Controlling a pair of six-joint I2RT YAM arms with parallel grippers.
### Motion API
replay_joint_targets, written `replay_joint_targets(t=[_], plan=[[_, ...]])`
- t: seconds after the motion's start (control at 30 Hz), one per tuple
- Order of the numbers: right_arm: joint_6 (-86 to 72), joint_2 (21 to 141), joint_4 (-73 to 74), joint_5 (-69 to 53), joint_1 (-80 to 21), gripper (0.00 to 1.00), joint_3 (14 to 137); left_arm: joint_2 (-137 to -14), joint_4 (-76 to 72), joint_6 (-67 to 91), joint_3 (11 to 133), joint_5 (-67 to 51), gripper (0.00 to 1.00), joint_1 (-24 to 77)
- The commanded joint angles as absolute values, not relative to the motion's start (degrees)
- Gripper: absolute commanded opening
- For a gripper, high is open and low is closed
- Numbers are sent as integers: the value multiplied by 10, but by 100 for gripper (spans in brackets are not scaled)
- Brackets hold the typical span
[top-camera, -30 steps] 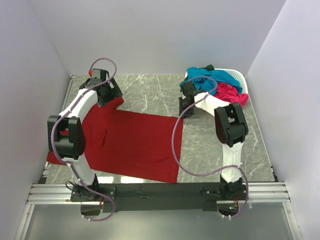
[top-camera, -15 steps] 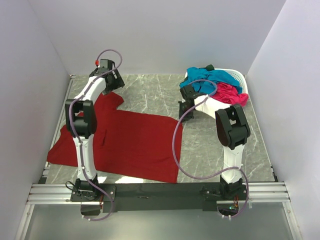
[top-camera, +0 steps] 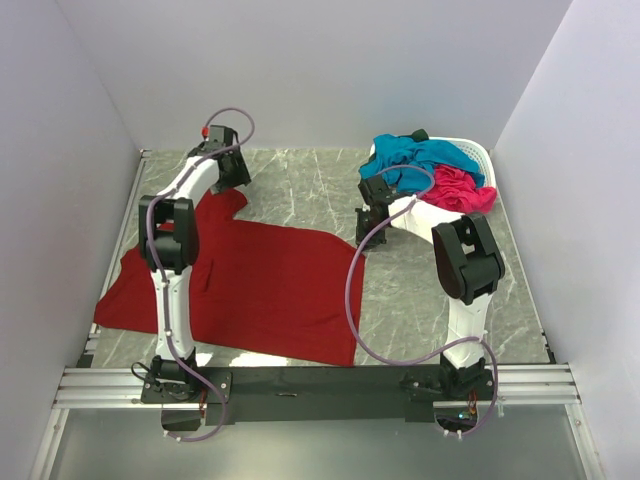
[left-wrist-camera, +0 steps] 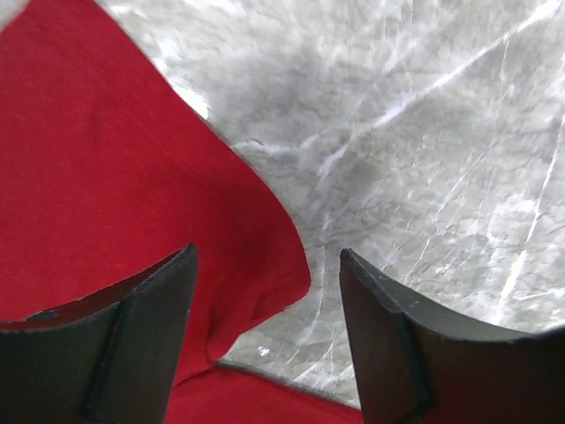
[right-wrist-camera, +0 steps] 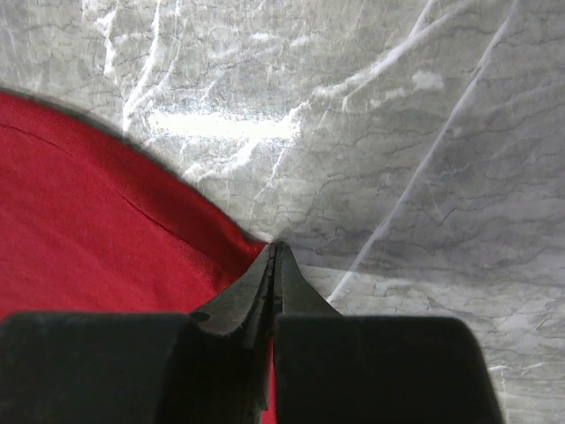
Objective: Fold and stack the t-shirts
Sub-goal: Fold the tshirt
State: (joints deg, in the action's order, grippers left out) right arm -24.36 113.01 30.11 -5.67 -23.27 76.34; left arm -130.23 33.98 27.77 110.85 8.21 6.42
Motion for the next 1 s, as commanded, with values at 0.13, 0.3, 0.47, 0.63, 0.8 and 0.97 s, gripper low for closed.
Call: replay_joint_targets(t=[0.13,0.3,0.47,0.63,0.8,0.97], plan=[[-243,1147,330,-63,-243,0,763,-1303,330,249,1083,114,72,98],[-240,1151,332,-66,-243,0,773,-1312,331,233,1086,130,68,102],[-241,1153,331,-69,-243,0,771,-1329,342,214,1101,147,62,102],[-240,1152,332,-68,-243,0,767,-1350,349,207,1114,141,55,102],[-240,1148,337,-67,-243,0,772,-1344,345,222,1106,144,19,102],[-235,1130,342,-69,-244,0,779,-1332,351,248,1100,153,0,95]])
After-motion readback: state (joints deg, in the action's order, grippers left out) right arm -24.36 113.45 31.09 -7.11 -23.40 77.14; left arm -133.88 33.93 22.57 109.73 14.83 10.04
